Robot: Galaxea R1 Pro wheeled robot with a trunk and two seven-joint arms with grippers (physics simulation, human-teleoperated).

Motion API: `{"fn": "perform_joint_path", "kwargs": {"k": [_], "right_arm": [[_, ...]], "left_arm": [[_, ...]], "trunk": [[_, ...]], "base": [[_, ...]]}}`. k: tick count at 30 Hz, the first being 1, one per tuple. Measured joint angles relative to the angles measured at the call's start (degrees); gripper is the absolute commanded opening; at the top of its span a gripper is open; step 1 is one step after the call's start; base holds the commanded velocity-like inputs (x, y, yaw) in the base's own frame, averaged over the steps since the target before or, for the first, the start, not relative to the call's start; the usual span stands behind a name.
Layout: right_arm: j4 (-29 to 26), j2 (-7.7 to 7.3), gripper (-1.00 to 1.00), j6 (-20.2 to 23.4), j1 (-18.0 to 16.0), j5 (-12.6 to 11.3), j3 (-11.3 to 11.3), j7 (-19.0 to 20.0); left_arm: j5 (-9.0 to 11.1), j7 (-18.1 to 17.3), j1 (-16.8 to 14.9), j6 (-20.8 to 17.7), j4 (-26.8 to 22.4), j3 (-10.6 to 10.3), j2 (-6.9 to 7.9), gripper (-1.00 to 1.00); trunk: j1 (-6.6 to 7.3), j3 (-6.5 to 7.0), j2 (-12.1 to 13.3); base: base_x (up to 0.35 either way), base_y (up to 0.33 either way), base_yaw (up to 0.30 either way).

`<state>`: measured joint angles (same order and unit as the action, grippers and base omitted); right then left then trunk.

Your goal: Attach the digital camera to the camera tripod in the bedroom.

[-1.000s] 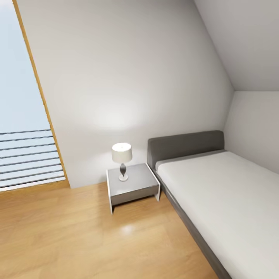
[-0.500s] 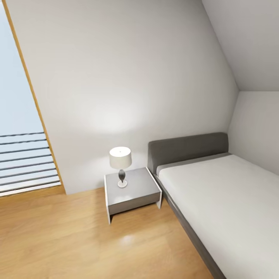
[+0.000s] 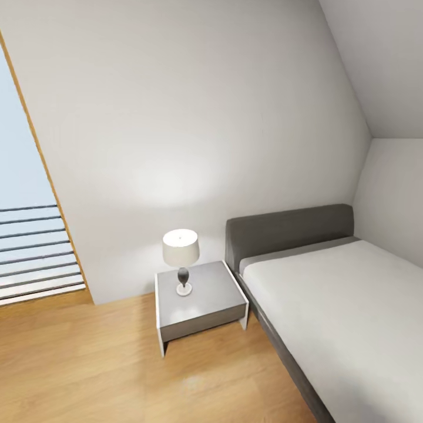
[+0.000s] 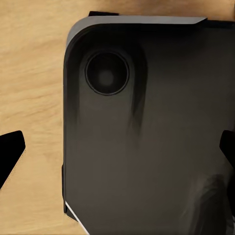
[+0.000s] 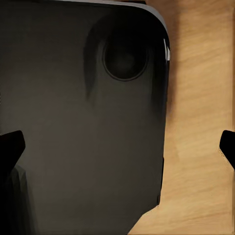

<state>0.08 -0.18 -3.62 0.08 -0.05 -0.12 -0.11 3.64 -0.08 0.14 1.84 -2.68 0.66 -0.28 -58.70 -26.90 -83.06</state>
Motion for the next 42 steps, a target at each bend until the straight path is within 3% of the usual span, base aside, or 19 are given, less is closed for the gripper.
{"fn": "perform_joint_path", "kwargs": {"k": [29, 30, 31, 37, 42], "right_arm": [[0.00, -0.09, 1.00, 0.52, 0.00, 0.13, 0.03, -0.03], [0.00, -0.13, 1.00, 0.53, 0.00, 0.13, 0.04, -0.03], [0.00, -0.20, 1.00, 0.54, 0.00, 0.15, 0.10, -0.04], [0.00, -0.19, 1.00, 0.50, 0.00, 0.25, 0.18, -0.01], [-0.21, -0.15, 1.00, -0.07, -0.01, 0.36, 0.05, -0.09]], "left_arm": [[0.55, 0.22, 0.00, 0.01, 0.00, 0.07, 0.03, 1.00], [0.85, 0.22, -0.02, 0.01, 0.00, 0.16, 0.03, 1.00], [3.26, 0.25, -0.02, 0.02, 0.01, 0.60, 0.03, 1.00], [8.80, 0.30, -0.02, 0.01, 0.01, 0.89, 0.06, 1.00], [11.87, 0.32, 0.01, 0.01, 0.01, 0.89, 0.02, 1.00]], "trunk": [[-0.02, 0.00, 0.01], [-0.02, 0.00, 0.01], [-0.03, 0.00, 0.00], [-0.03, 0.00, 0.01], [-0.03, 0.00, 0.01]], "base": [[0.220, 0.000, 0.248], [0.020, 0.000, 0.270], [0.016, 0.000, 0.270], [0.008, 0.000, 0.270], [0.001, 0.000, 0.270]]}}
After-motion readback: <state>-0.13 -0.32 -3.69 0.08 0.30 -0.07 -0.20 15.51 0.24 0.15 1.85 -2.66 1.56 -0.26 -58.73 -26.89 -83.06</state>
